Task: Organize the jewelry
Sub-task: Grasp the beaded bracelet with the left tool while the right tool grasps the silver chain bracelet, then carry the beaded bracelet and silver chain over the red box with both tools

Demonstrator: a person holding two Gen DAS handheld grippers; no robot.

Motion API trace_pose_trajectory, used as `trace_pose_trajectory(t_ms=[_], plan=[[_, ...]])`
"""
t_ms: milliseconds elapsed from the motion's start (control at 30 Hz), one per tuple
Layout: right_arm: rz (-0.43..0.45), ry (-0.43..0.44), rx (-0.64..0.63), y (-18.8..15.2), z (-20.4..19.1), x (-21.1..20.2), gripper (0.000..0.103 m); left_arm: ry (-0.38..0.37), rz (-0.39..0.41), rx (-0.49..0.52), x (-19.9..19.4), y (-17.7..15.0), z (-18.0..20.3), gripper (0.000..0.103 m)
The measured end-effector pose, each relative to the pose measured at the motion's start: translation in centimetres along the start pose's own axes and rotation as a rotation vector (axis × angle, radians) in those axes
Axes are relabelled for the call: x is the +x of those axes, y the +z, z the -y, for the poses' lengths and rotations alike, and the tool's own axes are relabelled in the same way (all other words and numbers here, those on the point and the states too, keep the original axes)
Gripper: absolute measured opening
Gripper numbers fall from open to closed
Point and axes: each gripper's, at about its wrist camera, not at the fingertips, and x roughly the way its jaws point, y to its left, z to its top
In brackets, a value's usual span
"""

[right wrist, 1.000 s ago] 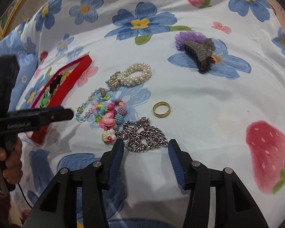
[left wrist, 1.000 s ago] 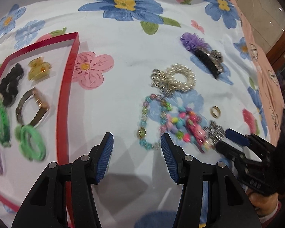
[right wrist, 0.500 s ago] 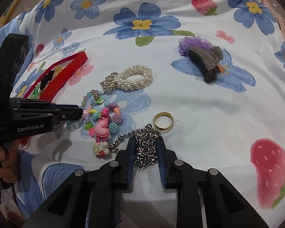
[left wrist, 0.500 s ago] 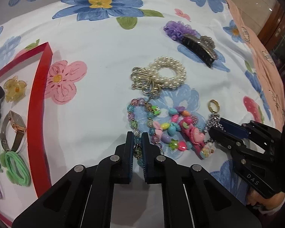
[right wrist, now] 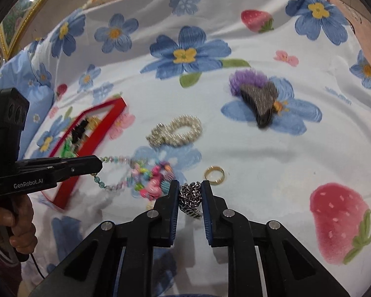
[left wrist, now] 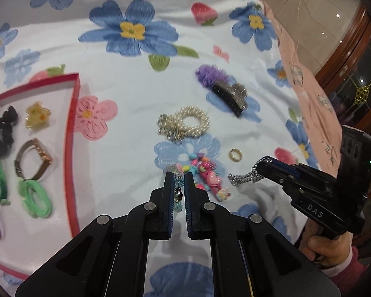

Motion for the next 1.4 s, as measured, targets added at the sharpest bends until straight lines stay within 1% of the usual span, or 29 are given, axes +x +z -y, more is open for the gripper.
trace_pose_trajectory(t_ms=[133, 333, 467, 733, 1100, 1400], plan=[[0.02, 0.027, -0.002, 0.7, -0.8, -0.9, 0.017, -0.016, 0.042, -0.019, -2.5, 0.1, -0.4, 0.006], [0.044, 0.067, -0.025, 1.5, -2.8, -2.0, 0.017, -0.01, 0.103, -0.043, -6.0, -0.4, -1.4, 0.006], [0.053, 0.097, -0.05, 2.0, -4.5, -2.4, 0.017, -0.008, 0.133, -0.081, -7.9, -1.0, -2.8, 0.006], [0.05, 0.155, -0.114, 2.5, -8.6, -2.0, 0.017, 0.028, 0.191, -0.152, -11.3, -2.4, -6.2, 0.006], [0.036, 0.258, -0.181, 3.1, -14.3, -0.5, 0.017, 0.074, 0.213, -0.219, -13.4, -4.0, -9.9, 0.006], [-0.013, 0.339, -0.226, 3.1, -19.2, 2.4, 0.018, 0.101, 0.205, -0.264, -13.5, -5.1, -12.6, 0.006]])
